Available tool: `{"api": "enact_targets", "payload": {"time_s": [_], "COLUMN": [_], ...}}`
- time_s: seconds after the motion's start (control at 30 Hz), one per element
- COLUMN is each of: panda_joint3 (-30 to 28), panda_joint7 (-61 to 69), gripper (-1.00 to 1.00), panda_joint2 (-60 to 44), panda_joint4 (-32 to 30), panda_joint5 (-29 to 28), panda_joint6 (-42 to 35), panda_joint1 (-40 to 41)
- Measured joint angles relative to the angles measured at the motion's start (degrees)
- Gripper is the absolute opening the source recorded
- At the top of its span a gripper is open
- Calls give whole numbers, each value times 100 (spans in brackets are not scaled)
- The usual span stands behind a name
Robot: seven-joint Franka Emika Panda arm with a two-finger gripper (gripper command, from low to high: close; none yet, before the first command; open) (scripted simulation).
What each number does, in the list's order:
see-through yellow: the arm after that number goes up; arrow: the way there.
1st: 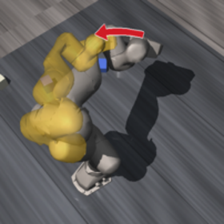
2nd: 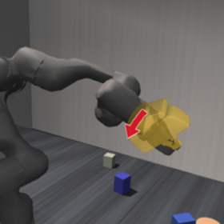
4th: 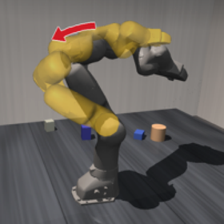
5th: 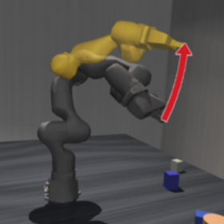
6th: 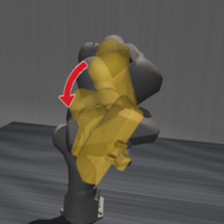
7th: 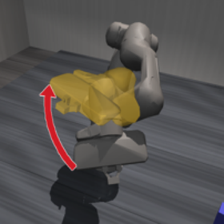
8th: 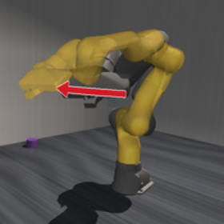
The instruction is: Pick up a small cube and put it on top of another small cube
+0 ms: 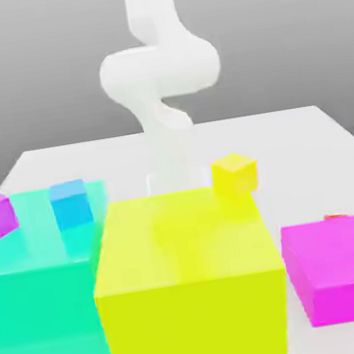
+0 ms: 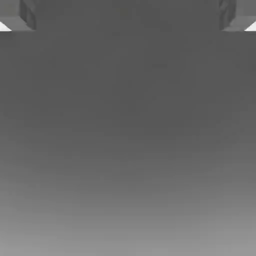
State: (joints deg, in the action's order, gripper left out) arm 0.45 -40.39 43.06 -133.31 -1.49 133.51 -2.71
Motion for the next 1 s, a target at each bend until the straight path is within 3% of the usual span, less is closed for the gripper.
{"api": "enact_targets", "payload": {"time_s": [0.53,1.0], "panda_joint3": [107,178], "panda_joint7": [3660,7209], "gripper": [0,0], "panda_joint2": [-1809,-3348], "panda_joint4": [-976,-1829], "panda_joint5": [-729,-833], "panda_joint6": [1087,2061], "panda_joint1": [-1692,-3079]}}
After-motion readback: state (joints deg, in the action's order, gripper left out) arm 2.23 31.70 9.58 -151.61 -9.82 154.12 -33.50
